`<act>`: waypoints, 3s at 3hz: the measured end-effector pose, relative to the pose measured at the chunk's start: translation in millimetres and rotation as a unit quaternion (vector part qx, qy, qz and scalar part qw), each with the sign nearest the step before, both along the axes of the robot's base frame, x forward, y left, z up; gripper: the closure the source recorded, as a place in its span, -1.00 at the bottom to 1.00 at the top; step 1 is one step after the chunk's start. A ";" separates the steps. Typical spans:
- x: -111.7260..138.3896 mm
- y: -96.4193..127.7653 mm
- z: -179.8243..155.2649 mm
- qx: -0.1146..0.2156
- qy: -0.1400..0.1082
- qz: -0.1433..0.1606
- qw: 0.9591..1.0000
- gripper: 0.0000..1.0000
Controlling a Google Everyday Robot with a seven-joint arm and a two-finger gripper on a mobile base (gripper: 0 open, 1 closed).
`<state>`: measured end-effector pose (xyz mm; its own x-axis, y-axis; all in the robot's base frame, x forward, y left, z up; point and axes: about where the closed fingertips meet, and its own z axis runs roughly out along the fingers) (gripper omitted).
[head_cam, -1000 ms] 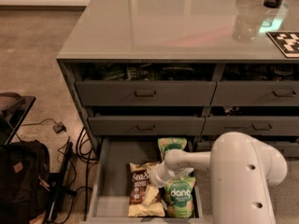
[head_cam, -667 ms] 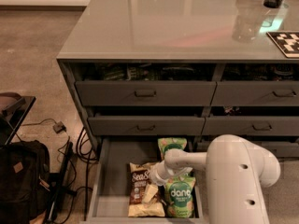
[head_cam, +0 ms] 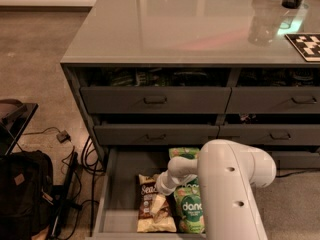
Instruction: Pick brown chip bag from bottom drawer and place on counter
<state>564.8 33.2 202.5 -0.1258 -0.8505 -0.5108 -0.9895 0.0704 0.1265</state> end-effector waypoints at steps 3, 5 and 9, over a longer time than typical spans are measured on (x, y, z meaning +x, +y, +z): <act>-15.2 -6.9 -61.3 -0.033 0.028 0.012 0.999 -1.00; -16.9 -8.1 -69.0 -0.042 0.033 0.014 0.998 -0.62; -17.0 -8.1 -68.7 -0.042 0.033 0.014 0.998 1.00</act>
Offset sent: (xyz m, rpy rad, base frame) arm -0.0149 -0.0106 -0.0622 -0.0420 0.0765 0.0203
